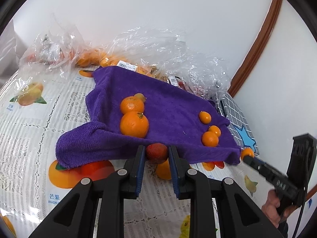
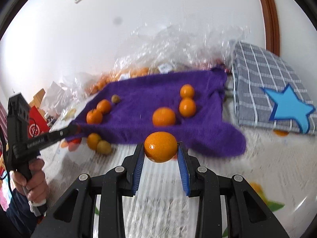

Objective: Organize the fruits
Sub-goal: 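Carry the orange and tomato onto the towel and open both tools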

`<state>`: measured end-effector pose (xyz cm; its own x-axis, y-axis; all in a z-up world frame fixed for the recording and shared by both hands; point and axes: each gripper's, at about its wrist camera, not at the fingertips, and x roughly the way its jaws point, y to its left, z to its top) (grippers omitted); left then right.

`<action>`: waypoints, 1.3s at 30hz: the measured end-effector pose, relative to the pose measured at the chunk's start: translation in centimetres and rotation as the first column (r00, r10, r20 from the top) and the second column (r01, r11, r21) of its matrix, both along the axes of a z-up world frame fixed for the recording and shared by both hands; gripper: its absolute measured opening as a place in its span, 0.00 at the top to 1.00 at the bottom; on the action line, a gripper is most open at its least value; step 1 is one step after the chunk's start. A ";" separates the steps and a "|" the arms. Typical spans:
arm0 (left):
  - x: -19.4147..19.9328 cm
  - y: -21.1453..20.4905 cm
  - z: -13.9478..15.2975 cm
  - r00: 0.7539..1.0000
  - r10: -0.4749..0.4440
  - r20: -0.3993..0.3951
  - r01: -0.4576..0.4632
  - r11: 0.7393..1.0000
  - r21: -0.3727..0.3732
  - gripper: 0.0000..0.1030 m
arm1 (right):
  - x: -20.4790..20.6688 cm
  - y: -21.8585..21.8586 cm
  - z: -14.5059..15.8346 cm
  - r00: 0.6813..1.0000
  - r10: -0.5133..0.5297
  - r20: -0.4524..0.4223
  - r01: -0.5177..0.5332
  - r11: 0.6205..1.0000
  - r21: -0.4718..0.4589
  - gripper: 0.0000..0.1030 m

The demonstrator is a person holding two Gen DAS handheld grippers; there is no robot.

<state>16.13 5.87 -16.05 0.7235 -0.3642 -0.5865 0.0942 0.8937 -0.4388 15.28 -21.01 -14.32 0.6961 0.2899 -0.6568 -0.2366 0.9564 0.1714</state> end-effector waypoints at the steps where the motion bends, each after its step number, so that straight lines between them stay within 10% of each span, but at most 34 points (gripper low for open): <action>1: 0.0 0.1 0.0 1.000 0.006 0.000 -0.006 1.000 -0.002 0.78 | 0.5 -0.2 0.4 1.000 -0.004 0.011 0.004 1.000 -0.005 0.67; 14: 2.1 1.1 2.1 0.998 0.069 -0.008 -0.068 0.996 0.064 0.78 | 7.5 -1.9 -1.0 0.997 -0.053 -0.048 0.049 0.996 -0.072 0.67; 39: 12.1 -6.3 -0.3 0.982 0.023 -0.185 0.037 0.949 0.315 0.78 | 8.1 -1.6 -2.2 0.997 -0.006 -0.071 -0.001 0.995 -0.098 0.67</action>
<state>28.19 -0.44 -16.34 0.5902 -0.1436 -0.7944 0.0455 0.9884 -0.1448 23.41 -22.62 -16.53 0.6474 0.2198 -0.7298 -0.2244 0.9700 0.0932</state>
